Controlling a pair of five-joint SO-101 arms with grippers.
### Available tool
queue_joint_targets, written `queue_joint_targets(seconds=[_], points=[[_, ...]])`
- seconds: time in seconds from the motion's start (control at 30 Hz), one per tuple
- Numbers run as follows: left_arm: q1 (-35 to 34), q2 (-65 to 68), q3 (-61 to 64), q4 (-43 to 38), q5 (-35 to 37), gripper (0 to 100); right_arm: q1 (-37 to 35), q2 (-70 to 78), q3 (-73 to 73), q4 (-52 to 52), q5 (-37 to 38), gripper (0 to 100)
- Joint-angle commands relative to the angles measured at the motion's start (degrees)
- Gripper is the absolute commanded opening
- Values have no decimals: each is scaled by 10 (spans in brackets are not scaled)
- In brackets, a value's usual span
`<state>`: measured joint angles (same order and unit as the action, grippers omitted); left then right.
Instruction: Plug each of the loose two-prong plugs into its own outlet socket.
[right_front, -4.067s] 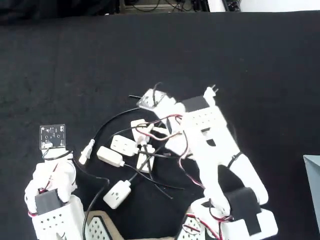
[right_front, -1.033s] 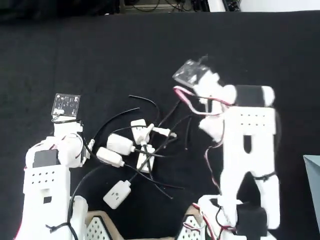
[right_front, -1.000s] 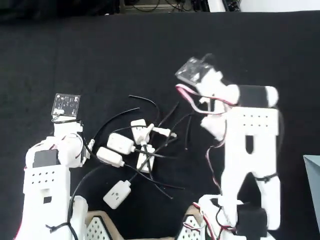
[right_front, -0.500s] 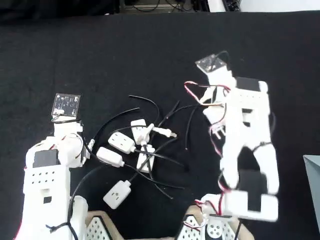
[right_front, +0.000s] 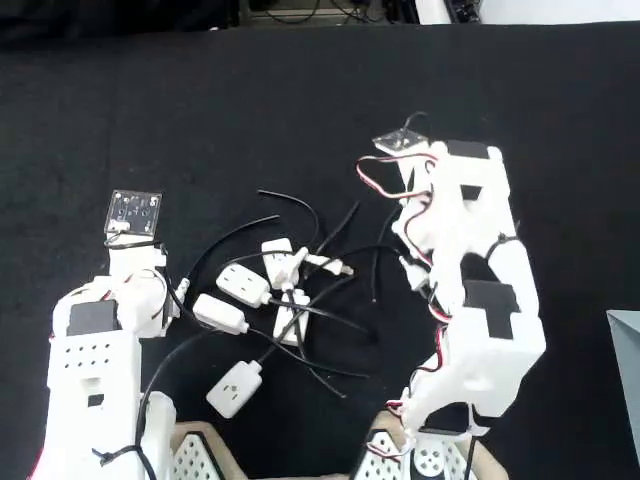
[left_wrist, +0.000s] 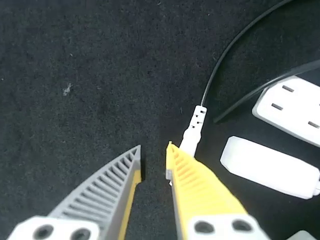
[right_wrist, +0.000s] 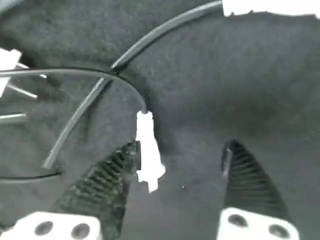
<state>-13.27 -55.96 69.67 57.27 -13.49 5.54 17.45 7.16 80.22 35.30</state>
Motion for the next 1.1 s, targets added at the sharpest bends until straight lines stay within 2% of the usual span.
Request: queue_joint_targets(seconds=[0.0, 0.23, 0.43, 0.57, 0.83, 1.07], points=[[3, 0, -6, -10, 4, 97, -4, -2, -51, 50, 41, 252], [3, 0, -5, -10, 4, 98, 8, 62, -68, 30, 46, 233], [6, 0, -5, -10, 4, 98, -4, 109, -116, 95, 42, 233], [4, 0, -5, -10, 3, 98, -4, 134, -135, 101, 40, 233], [4, 0, -5, -10, 3, 98, -9, 211, -179, 139, 40, 64], [4, 0, -5, -10, 3, 98, -11, 219, -231, 207, 40, 26]])
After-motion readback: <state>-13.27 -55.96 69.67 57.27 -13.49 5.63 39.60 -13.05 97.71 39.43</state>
